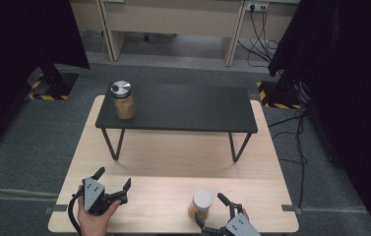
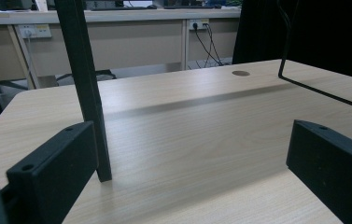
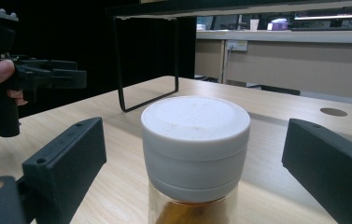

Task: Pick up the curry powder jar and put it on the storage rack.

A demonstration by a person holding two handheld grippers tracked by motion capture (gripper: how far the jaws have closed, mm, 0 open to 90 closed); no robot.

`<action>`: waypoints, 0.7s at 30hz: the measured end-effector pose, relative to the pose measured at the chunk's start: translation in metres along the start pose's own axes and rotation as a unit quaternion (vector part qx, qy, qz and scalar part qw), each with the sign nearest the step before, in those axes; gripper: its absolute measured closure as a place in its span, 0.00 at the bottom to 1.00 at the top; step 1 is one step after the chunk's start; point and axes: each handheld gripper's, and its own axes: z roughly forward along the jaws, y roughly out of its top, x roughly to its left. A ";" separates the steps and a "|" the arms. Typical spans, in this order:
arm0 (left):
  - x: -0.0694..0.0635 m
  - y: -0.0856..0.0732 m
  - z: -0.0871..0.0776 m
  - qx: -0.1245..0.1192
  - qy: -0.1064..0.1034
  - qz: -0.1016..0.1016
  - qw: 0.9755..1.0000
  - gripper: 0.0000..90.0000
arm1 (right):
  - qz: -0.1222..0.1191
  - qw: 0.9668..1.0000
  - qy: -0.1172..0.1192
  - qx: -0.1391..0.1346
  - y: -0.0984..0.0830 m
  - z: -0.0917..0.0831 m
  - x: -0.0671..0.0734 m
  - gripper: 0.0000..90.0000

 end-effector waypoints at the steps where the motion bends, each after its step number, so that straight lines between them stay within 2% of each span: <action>1: 0.000 0.000 0.000 0.000 0.000 0.000 1.000 0.02 | 0.001 1.000 0.000 0.002 0.000 0.001 0.000 0.07; 8: 0.000 0.000 0.000 0.001 0.000 0.000 1.000 0.02 | -0.002 1.000 0.002 0.007 -0.003 0.006 -0.001 0.09; 21: 0.000 0.000 0.000 0.002 -0.001 0.001 1.000 0.02 | -0.011 1.000 0.012 0.009 -0.001 0.021 -0.007 0.23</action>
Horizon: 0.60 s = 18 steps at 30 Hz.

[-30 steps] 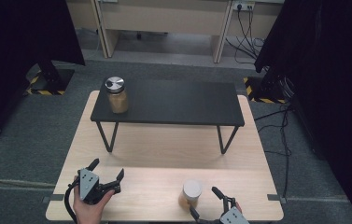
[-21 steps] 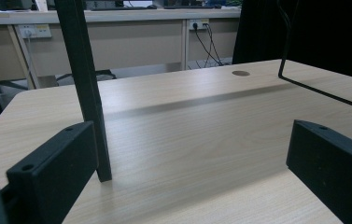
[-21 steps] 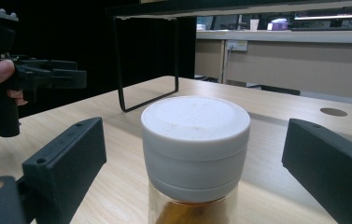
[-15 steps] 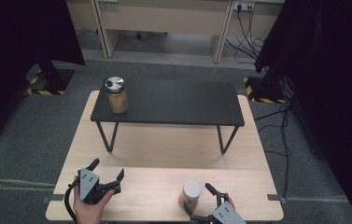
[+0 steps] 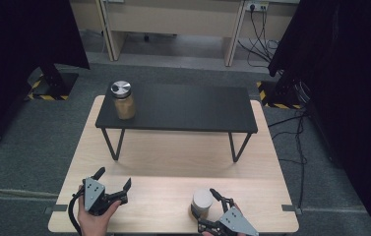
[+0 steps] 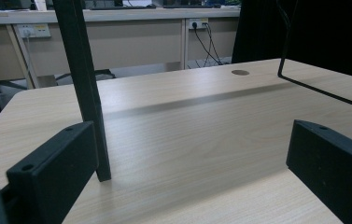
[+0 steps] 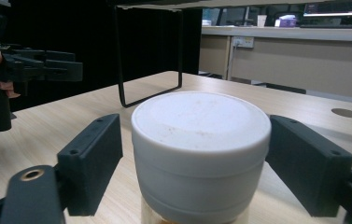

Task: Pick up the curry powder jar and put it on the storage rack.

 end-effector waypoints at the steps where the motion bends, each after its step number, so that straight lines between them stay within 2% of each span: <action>1: 0.000 0.000 0.000 0.000 0.000 0.000 1.000 0.02 | 0.000 1.000 0.001 -0.001 0.000 0.001 0.000 0.25; 9: 0.000 0.000 0.000 0.000 -0.001 0.000 1.000 0.02 | 0.000 1.000 0.002 -0.001 -0.003 0.004 -0.002 0.37; 18: 0.000 0.000 0.001 0.002 -0.002 0.000 1.000 0.02 | -0.001 1.000 0.002 -0.001 -0.003 0.004 -0.003 0.38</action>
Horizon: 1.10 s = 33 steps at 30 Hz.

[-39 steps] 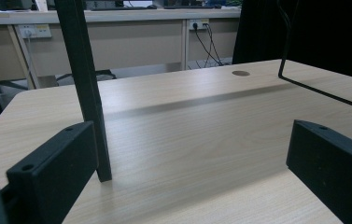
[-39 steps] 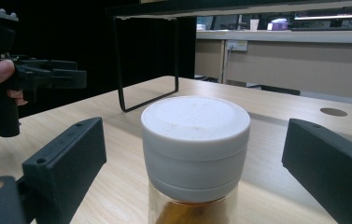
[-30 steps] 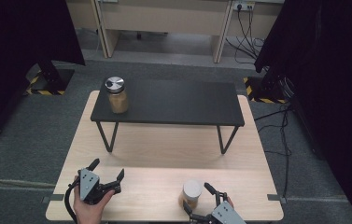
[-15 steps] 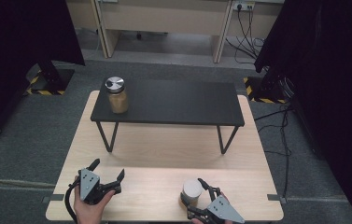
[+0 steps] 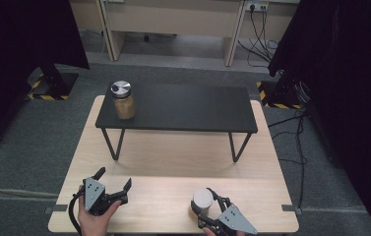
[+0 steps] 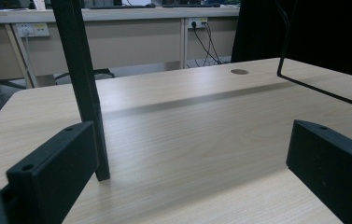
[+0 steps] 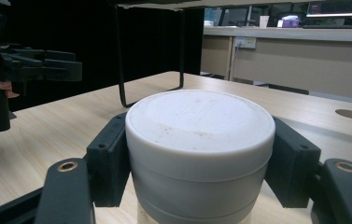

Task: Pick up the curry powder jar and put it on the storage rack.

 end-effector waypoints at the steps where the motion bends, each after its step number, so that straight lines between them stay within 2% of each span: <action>1: 0.000 0.000 0.000 0.000 0.000 0.000 1.000 0.02 | 0.000 1.000 0.000 0.001 0.000 0.000 0.000 0.38; 13: 0.001 0.000 0.000 0.000 0.000 -0.002 1.000 0.02 | 0.003 1.000 0.012 0.023 0.017 0.004 -0.004 0.38; 20: 0.001 0.000 0.000 0.000 0.000 -0.002 1.000 0.02 | 0.007 1.000 0.012 0.008 0.035 0.000 -0.007 0.38; 29: 0.002 0.000 0.000 0.000 0.000 -0.003 1.000 0.02 | -0.001 1.000 -0.001 -0.017 0.066 -0.005 -0.016 0.38; 33: 0.001 0.000 0.000 0.001 0.000 -0.003 1.000 0.02 | -0.012 1.000 -0.008 -0.025 0.081 -0.007 -0.020 0.38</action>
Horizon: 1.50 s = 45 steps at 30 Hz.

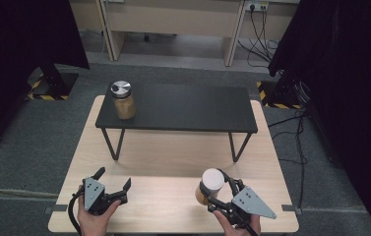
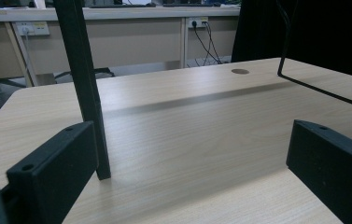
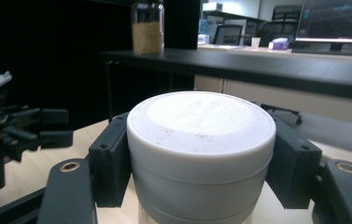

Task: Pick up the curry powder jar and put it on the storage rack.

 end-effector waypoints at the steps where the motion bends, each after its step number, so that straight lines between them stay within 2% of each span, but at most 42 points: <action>1: 0.000 0.000 0.000 0.000 0.000 0.000 1.000 0.02 | -0.003 1.000 -0.002 -0.001 0.004 0.000 -0.001 0.38; 8: -0.001 0.000 0.000 0.000 -0.001 0.001 1.000 0.02 | -0.016 1.000 -0.009 -0.003 0.029 0.001 -0.006 0.38; 18: -0.001 0.000 0.000 0.000 -0.003 0.001 1.000 0.02 | -0.021 1.000 -0.013 -0.009 0.060 0.010 -0.014 0.38; 35: -0.003 0.000 0.001 0.003 -0.008 0.004 1.000 0.02 | -0.022 0.999 -0.037 -0.023 0.108 0.042 -0.041 0.38; 45: -0.005 0.000 0.003 0.005 -0.013 0.006 1.000 0.02 | -0.012 0.998 -0.058 -0.024 0.131 0.072 -0.065 0.38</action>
